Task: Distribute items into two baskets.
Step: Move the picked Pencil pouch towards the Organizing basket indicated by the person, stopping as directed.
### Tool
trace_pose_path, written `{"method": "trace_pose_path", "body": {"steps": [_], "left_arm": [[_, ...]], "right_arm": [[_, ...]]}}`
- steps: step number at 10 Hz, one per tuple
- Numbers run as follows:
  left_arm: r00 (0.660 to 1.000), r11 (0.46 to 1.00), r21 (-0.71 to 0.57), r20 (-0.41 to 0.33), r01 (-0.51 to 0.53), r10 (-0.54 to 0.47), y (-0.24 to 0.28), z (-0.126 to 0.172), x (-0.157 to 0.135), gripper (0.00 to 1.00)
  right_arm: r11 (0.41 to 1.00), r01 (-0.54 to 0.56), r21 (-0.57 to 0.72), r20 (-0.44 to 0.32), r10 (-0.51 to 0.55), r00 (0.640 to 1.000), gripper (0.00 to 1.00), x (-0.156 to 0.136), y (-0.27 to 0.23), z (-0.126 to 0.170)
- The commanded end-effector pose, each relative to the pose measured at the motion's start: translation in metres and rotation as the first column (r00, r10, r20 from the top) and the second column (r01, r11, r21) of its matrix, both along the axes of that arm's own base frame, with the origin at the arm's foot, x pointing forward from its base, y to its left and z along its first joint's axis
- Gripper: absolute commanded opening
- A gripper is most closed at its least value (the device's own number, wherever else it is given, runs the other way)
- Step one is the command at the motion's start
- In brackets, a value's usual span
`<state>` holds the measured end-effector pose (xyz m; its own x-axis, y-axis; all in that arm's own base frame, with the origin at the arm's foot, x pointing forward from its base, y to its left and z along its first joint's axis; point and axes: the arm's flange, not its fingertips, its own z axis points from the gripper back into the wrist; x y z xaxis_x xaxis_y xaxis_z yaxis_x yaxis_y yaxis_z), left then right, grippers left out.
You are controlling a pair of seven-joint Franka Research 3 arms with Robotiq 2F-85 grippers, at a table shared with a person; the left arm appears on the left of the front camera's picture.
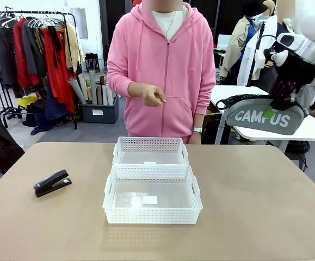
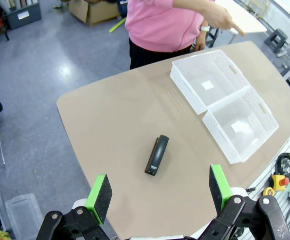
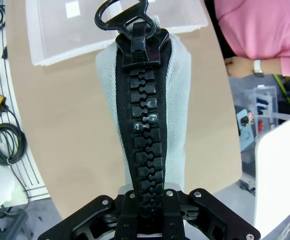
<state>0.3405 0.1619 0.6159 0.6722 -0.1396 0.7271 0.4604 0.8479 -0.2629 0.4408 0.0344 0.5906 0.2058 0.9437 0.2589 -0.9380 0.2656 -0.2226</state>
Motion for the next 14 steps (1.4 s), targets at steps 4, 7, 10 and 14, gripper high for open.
{"method": "trace_pose_path", "body": {"steps": [4, 7, 10, 14], "left_arm": [[1.000, 1.000, -0.012, 0.017, 0.017, -0.016, 0.000, -0.001, 0.000, 1.00], [1.000, 1.000, -0.012, 0.017, 0.017, -0.016, 0.000, -0.001, 0.000, 1.00], [1.000, 1.000, -0.012, 0.017, 0.017, -0.016, 0.000, -0.001, 0.000, 1.00], [1.000, 1.000, -0.012, 0.017, 0.017, -0.016, 0.000, -0.001, 0.000, 1.00]], "right_arm": [[1.000, 0.006, 0.001, 0.002, -0.006, 1.000, 0.00, 0.000, 0.000, 0.001], [1.000, 0.006, 0.001, 0.002, -0.006, 1.000, 0.00, 0.000, 0.000, 0.001], [1.000, 0.006, 0.001, 0.002, -0.006, 1.000, 0.00, 0.000, 0.000, 0.001], [1.000, -0.017, 0.013, -0.006, 0.017, 1.000, 0.00, -0.012, 0.006, -0.009]]}}
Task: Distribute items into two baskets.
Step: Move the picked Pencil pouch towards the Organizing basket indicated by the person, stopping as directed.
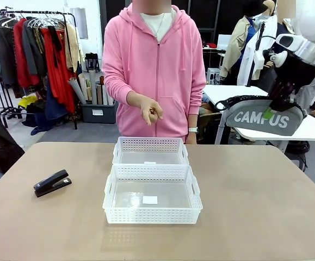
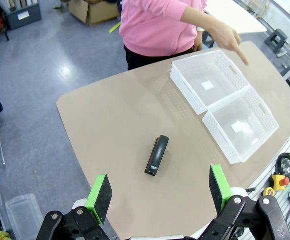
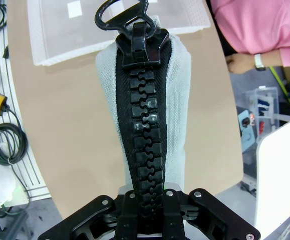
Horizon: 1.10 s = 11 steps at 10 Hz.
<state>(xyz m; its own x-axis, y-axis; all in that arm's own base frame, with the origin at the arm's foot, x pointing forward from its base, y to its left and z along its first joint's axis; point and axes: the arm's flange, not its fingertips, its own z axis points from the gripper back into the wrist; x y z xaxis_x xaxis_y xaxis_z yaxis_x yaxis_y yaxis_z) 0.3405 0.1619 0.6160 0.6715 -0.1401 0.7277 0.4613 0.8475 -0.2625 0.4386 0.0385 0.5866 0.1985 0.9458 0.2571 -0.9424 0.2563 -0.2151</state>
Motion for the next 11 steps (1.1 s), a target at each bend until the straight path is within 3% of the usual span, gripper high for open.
{"method": "trace_pose_path", "body": {"steps": [1, 6, 11], "left_arm": [[1.000, 1.000, -0.012, 0.016, 0.016, -0.016, 0.000, -0.001, 0.000, 1.00], [1.000, 1.000, -0.012, 0.016, 0.016, -0.016, 0.000, -0.001, 0.000, 1.00], [1.000, 1.000, -0.012, 0.016, 0.016, -0.016, 0.000, -0.001, 0.000, 1.00]], "right_arm": [[1.000, -0.010, 0.006, -0.005, 0.010, 1.000, 0.00, -0.015, 0.005, -0.011], [0.996, -0.073, -0.043, -0.026, 0.072, 0.997, 0.00, -0.032, 0.031, -0.046], [0.984, -0.177, 0.037, -0.020, 0.177, 0.984, 0.00, -0.030, 0.062, -0.056]]}}
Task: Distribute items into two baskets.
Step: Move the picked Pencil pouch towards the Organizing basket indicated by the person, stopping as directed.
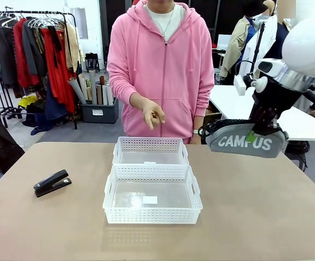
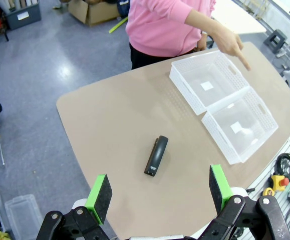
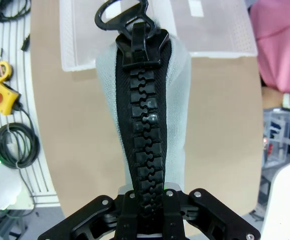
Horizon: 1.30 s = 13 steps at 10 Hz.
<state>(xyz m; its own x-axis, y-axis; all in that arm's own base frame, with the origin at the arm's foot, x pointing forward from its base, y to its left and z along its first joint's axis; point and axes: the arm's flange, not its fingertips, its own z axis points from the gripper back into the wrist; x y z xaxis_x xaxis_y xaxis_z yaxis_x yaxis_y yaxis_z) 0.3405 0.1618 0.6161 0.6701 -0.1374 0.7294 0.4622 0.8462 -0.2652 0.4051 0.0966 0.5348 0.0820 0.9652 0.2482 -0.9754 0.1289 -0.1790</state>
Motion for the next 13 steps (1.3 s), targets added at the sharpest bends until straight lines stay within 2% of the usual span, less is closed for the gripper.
{"method": "trace_pose_path", "body": {"steps": [1, 5, 11, 13], "left_arm": [[1.000, 1.000, -0.008, 0.014, 0.015, -0.015, 0.001, -0.001, 0.000, 1.00], [1.000, 1.000, -0.008, 0.014, 0.015, -0.015, 0.001, -0.001, 0.000, 1.00], [1.000, 1.000, -0.008, 0.014, 0.015, -0.015, 0.001, -0.001, 0.000, 1.00], [1.000, 1.000, -0.008, 0.014, 0.015, -0.015, 0.001, -0.001, 0.000, 1.00]], "right_arm": [[0.998, -0.053, 0.046, 0.010, 0.053, 0.999, 0.00, 0.003, 0.014, -0.007], [0.997, -0.073, 0.040, -0.042, 0.074, 0.996, 0.00, 0.006, 0.057, -0.026], [0.983, -0.169, 0.075, -0.094, 0.176, 0.980, 0.00, 0.014, 0.108, -0.053], [0.980, -0.184, 0.081, -0.096, 0.191, 0.977, 0.00, 0.013, 0.104, -0.055]]}}
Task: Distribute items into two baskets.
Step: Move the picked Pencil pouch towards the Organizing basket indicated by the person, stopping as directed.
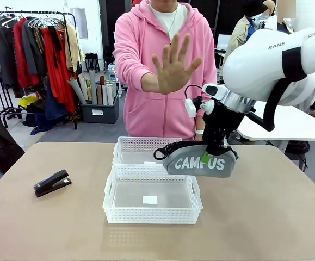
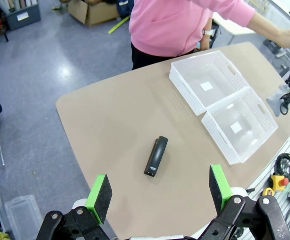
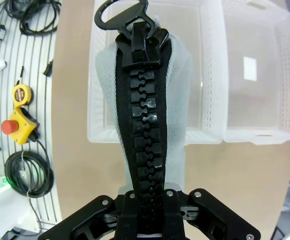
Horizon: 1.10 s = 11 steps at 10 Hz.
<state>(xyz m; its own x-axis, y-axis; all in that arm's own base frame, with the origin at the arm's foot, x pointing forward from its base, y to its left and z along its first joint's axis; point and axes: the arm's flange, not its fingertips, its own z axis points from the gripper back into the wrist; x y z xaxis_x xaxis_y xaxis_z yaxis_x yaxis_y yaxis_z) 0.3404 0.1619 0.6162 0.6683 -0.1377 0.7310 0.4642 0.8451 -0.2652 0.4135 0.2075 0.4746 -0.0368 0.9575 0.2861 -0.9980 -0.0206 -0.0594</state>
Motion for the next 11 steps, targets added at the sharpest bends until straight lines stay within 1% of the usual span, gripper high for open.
{"method": "trace_pose_path", "body": {"steps": [1, 2, 3, 5, 6, 7, 9, 10, 11], "left_arm": [[1.000, 1.000, -0.007, 0.012, 0.014, -0.014, 0.001, -0.001, 0.000, 1.00], [1.000, 1.000, -0.007, 0.012, 0.014, -0.014, 0.001, -0.001, 0.000, 1.00], [1.000, 1.000, -0.007, 0.012, 0.014, -0.014, 0.001, -0.001, 0.000, 1.00], [1.000, 1.000, -0.007, 0.012, 0.014, -0.014, 0.001, -0.001, 0.000, 1.00], [1.000, 1.000, -0.007, 0.012, 0.014, -0.014, 0.001, -0.001, 0.000, 1.00], [1.000, 1.000, -0.007, 0.012, 0.014, -0.014, 0.001, -0.001, 0.000, 1.00], [1.000, 1.000, -0.007, 0.012, 0.014, -0.014, 0.001, -0.001, 0.000, 1.00], [1.000, 1.000, -0.007, 0.012, 0.014, -0.014, 0.001, -0.001, 0.000, 1.00], [1.000, 1.000, -0.007, 0.012, 0.014, -0.014, 0.001, -0.001, 0.000, 1.00]], "right_arm": [[0.999, 0.016, 0.037, 0.040, -0.018, 0.999, 0.00, -0.002, -0.037, 0.012], [0.999, 0.042, 0.005, 0.045, -0.042, 0.998, 0.00, -0.008, -0.061, 0.020], [1.000, 0.022, -0.020, 0.039, -0.022, 0.999, 0.00, -0.012, -0.086, 0.024], [0.995, 0.054, -0.084, -0.016, -0.056, 0.998, 0.00, -0.015, -0.135, 0.021], [0.990, 0.076, -0.120, -0.025, -0.080, 0.997, 0.00, -0.016, -0.155, 0.019], [0.988, 0.090, -0.124, -0.021, -0.093, 0.995, 0.00, -0.018, -0.168, 0.020], [0.992, 0.067, -0.111, -0.009, -0.069, 0.998, 0.00, -0.016, -0.170, 0.023], [0.986, 0.119, -0.118, -0.032, -0.124, 0.992, 0.00, -0.016, -0.173, 0.019], [0.986, 0.119, -0.118, -0.032, -0.124, 0.992, 0.00, -0.016, -0.173, 0.019]]}}
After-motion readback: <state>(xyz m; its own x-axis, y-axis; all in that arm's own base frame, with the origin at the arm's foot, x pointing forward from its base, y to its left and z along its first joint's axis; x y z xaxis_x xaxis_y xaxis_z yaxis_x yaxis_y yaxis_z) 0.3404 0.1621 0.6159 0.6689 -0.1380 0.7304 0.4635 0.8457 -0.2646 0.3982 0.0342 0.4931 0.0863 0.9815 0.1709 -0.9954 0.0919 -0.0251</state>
